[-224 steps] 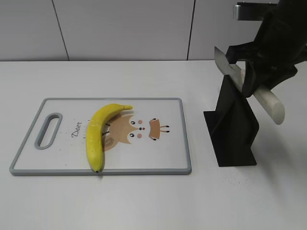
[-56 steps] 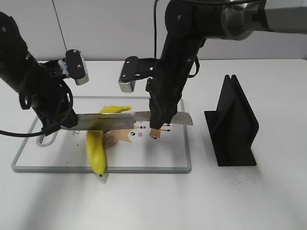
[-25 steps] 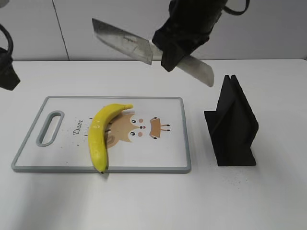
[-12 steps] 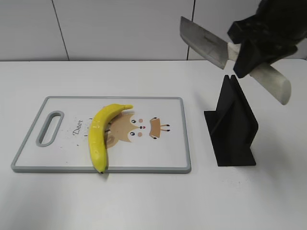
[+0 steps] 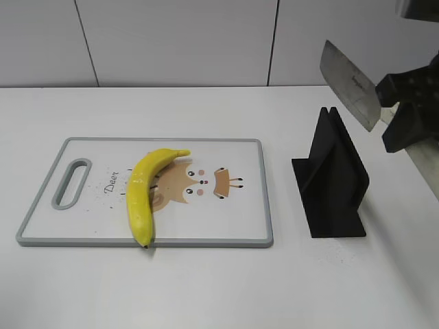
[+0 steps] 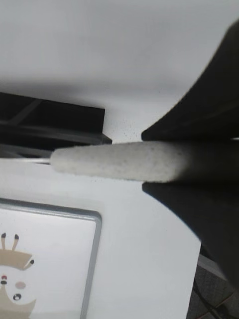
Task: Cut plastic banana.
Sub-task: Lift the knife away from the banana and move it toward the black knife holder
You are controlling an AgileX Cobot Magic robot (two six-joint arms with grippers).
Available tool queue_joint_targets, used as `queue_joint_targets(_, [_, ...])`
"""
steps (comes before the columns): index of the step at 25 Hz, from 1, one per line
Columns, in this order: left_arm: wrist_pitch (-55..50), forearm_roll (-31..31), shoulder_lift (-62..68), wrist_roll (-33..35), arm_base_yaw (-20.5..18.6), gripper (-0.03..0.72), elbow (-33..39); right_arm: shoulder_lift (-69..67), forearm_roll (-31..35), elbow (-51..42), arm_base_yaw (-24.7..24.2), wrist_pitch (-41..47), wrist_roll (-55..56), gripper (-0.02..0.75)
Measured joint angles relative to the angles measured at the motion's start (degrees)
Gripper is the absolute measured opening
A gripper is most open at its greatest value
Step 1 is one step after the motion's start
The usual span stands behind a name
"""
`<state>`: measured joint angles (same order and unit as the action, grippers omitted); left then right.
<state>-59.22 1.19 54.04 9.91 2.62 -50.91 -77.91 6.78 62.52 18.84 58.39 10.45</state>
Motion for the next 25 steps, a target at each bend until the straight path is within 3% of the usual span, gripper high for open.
queue_joint_targets(12, [-0.6, -0.1, -30.0, -2.6, -0.1, 0.561, 15.1, 1.5, -1.4, -5.9, 0.0, -3.2, 5.4, 0.181])
queue_joint_targets(21, [-6.9, -0.1, -49.9, -2.8, -0.1, 0.527, 17.0, 1.1, -1.4, -6.7, 0.0, -4.1, 5.9, 0.181])
queue_joint_targets(25, [-10.0, -0.1, -52.8, -3.0, -0.2, 0.527, 17.6, -0.3, -1.3, -6.7, 0.0, -4.3, 5.9, 0.18])
